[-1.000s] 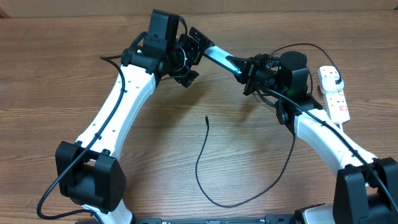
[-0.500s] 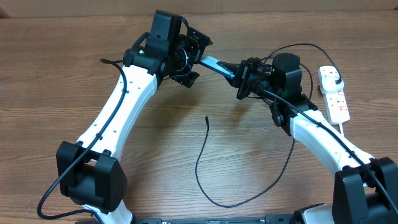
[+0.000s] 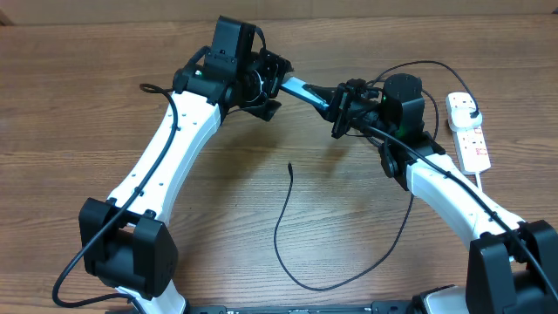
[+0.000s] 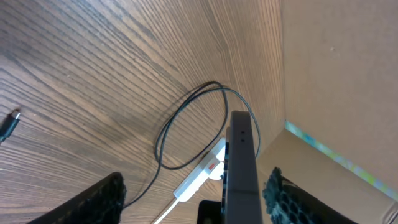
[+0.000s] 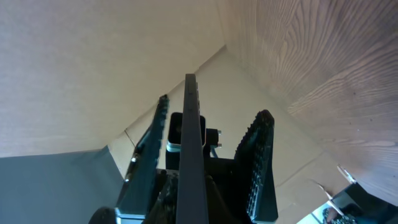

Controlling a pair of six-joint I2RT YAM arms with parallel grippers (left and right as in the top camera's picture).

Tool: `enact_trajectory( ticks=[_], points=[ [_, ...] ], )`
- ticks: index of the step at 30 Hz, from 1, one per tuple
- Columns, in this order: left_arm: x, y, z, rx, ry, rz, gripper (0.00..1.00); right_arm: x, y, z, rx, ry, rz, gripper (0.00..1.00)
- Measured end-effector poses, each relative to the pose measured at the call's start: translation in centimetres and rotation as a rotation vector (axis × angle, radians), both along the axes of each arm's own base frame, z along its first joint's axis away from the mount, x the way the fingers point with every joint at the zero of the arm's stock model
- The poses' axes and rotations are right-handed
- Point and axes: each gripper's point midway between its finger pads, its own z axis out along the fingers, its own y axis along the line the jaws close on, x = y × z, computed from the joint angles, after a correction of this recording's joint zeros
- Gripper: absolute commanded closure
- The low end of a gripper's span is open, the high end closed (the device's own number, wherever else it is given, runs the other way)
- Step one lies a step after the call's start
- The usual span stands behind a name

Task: Plug charger to phone and switch on socket

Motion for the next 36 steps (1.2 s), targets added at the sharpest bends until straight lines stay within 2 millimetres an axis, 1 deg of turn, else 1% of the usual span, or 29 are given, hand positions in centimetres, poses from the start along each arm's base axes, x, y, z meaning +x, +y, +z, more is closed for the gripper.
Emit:
enact_trajectory(
  ticks=[4, 9, 12, 16, 19, 21, 22, 26, 33, 36],
  points=[
    [-0.1, 0.0, -0.1, 0.002, 0.003, -0.002, 0.45, -0.2, 0.1, 0.1, 0.004, 0.001, 0.014, 0.96],
    [-0.4, -0.6, -0.1, 0.002, 0.002, -0.015, 0.54, -0.5, 0.3, 0.1, 0.008, 0.001, 0.031, 0.96],
    [-0.5, -0.8, 0.0, 0.002, 0.002, -0.020, 0.57, -0.5, 0.3, 0.1, 0.008, 0.002, 0.032, 0.96],
    [-0.5, -0.8, 0.0, 0.002, 0.002, -0.020, 0.57, -0.5, 0.3, 0.1, 0.009, 0.002, 0.034, 0.96],
    [-0.5, -0.8, 0.0, 0.001, 0.001, -0.020, 0.69, -0.5, 0.3, 0.1, 0.009, 0.003, 0.036, 0.96],
    [-0.4, -0.9, 0.1, -0.001, -0.004, -0.019, 0.74, -0.6, 0.4, 0.0, 0.009, 0.007, 0.040, 0.96],
    [-0.3, -0.9, 0.1, -0.002, -0.007, -0.020, 0.79, -0.6, 0.4, 0.0, 0.009, 0.008, 0.042, 0.96],
    [-0.2, -0.9, 0.2, -0.005, -0.010, -0.018, 0.89, -0.8, 0.4, -0.2, 0.008, 0.016, 0.047, 0.96],
    [0.0, -1.1, 0.5, -0.030, -0.007, 0.003, 0.91, -0.7, 0.3, -0.1, 0.008, 0.014, 0.042, 0.96],
    [0.0, -1.1, 0.5, -0.030, -0.007, 0.003, 0.95, -0.7, 0.3, -0.1, 0.008, 0.014, 0.042, 0.95]
  ],
)
